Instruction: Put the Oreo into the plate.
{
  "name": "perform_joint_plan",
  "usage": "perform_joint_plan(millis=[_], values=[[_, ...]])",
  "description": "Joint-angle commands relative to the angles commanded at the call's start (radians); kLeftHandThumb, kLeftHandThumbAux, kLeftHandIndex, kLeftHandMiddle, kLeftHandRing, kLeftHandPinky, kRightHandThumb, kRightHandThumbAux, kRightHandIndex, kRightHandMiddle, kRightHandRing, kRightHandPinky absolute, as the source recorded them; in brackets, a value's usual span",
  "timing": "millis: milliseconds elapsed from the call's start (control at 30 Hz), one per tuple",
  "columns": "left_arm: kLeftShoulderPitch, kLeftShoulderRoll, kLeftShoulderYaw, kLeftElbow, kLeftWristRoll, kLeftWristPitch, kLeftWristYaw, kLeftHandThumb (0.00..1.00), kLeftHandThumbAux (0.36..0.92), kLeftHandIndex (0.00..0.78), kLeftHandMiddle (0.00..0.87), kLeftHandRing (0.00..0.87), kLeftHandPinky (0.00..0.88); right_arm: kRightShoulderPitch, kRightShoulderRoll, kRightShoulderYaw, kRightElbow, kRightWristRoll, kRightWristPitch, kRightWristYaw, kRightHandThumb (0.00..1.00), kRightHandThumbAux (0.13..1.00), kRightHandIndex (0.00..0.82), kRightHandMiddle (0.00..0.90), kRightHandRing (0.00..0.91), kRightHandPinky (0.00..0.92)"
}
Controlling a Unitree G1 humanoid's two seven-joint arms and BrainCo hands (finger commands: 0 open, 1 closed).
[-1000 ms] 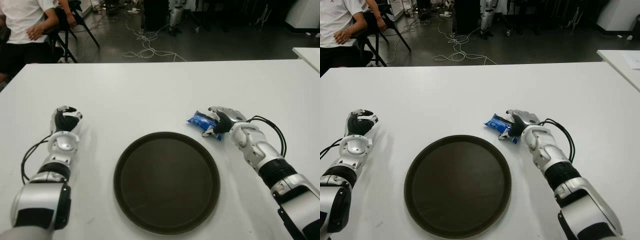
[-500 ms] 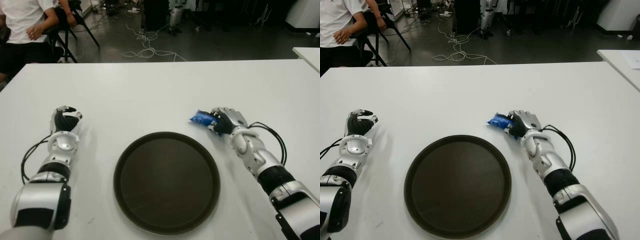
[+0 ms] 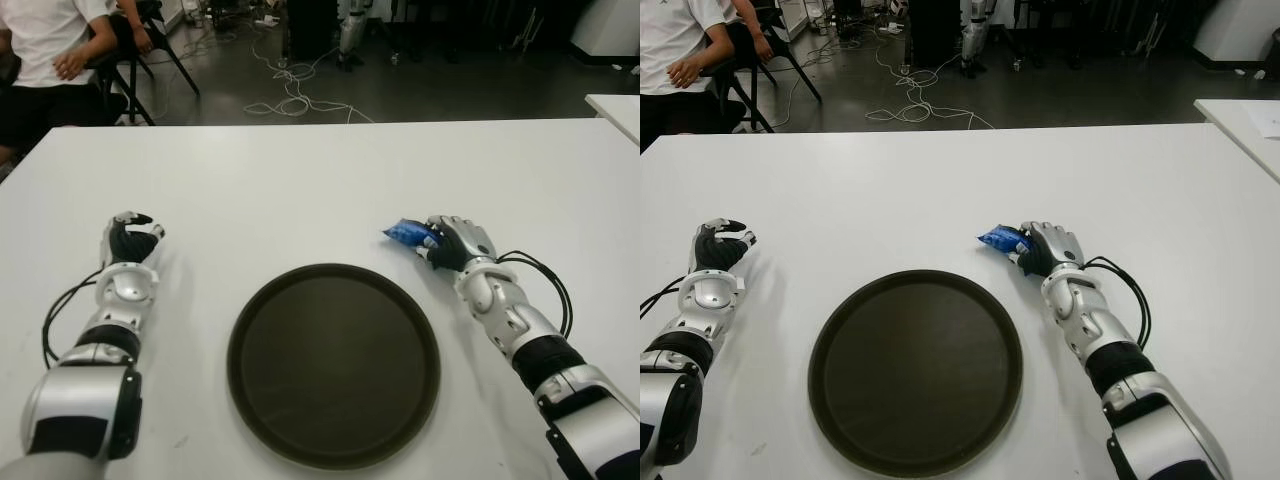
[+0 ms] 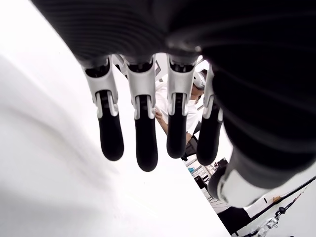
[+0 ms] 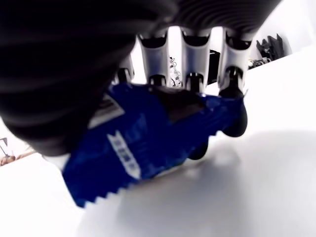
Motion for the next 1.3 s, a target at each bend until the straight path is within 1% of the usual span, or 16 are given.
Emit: perform_joint_plan(millis=[133, 367, 433, 567, 767, 833, 1000, 1200, 1300], values=[[0.000, 0.000, 0.000, 0.000, -0.003, 0.001, -0.002, 0.678, 0.720, 0.399, 0.303, 0.345, 0.365, 0.000, 0.003, -0.006, 0.000, 0.011, -0.001, 0.002, 0.696, 0.722, 0.431, 0.728, 0.725, 0.716], [0.000, -0.002, 0.007, 0.000, -0.014, 0.000, -0.010, 0.676, 0.720, 0.399, 0.299, 0.338, 0.351, 0.000, 0.005, -0.009, -0.003, 0.021, 0.002, 0.003, 0.695, 0.722, 0.432, 0.739, 0.737, 0.726], [0.000, -0.003, 0.010, -0.001, -0.017, -0.002, -0.012, 0.677, 0.719, 0.399, 0.302, 0.346, 0.372, 0.000, 0.005, -0.011, -0.002, 0.022, -0.001, 0.004, 0.695, 0.722, 0.432, 0.741, 0.738, 0.728], [0.001, -0.004, 0.012, -0.001, -0.018, -0.003, -0.013, 0.673, 0.719, 0.399, 0.298, 0.343, 0.379, 0.000, 0.007, -0.018, 0.000, 0.031, -0.009, 0.006, 0.695, 0.722, 0.432, 0.745, 0.741, 0.731], [0.000, -0.004, 0.013, -0.001, -0.015, 0.001, -0.011, 0.672, 0.720, 0.399, 0.288, 0.328, 0.360, 0.002, 0.021, -0.041, 0.007, 0.059, -0.025, -0.018, 0.695, 0.722, 0.434, 0.760, 0.755, 0.749], [0.000, -0.004, 0.013, -0.001, -0.013, 0.001, -0.009, 0.672, 0.719, 0.399, 0.285, 0.324, 0.353, 0.001, 0.028, -0.051, 0.013, 0.071, -0.035, -0.034, 0.695, 0.722, 0.436, 0.769, 0.766, 0.763], [0.000, -0.006, 0.012, -0.001, -0.011, -0.005, -0.005, 0.676, 0.719, 0.399, 0.284, 0.325, 0.355, -0.001, 0.054, -0.101, 0.044, 0.124, -0.084, -0.080, 0.698, 0.722, 0.439, 0.787, 0.786, 0.783], [0.000, -0.007, 0.012, -0.001, -0.011, -0.008, -0.004, 0.679, 0.719, 0.399, 0.291, 0.334, 0.365, -0.008, 0.069, -0.139, 0.081, 0.166, -0.139, -0.103, 0.702, 0.721, 0.440, 0.802, 0.805, 0.800], [0.000, -0.008, 0.014, -0.001, -0.013, -0.011, -0.005, 0.678, 0.719, 0.399, 0.298, 0.343, 0.373, -0.011, 0.082, -0.175, 0.105, 0.206, -0.189, -0.111, 0.703, 0.720, 0.440, 0.811, 0.814, 0.807]])
